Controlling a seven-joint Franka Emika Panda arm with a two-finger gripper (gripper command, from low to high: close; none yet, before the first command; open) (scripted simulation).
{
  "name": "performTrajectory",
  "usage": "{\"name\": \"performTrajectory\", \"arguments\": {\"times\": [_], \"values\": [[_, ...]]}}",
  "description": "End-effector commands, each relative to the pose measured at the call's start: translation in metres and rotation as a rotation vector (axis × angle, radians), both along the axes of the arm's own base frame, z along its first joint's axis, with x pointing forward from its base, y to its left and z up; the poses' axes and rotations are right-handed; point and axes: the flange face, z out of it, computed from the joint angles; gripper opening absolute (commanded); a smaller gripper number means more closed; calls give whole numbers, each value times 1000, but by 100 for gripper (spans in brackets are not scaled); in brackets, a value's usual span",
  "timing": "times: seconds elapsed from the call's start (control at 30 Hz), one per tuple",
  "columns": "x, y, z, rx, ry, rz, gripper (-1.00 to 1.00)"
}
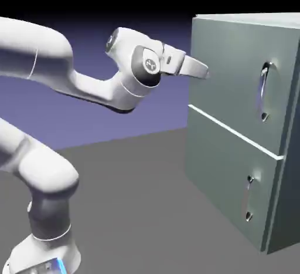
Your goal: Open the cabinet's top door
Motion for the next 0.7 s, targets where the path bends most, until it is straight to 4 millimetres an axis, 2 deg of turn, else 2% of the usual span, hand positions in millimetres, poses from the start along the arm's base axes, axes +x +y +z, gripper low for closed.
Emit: {"name": "performTrajectory", "arguments": {"times": [0.0,0.33,0.67], "values": [[-1,-2,2,1,-14,0,0],[-3,-35,11,23,-141,-7,0],[6,-79,-1,54,-247,-18,0]]}}
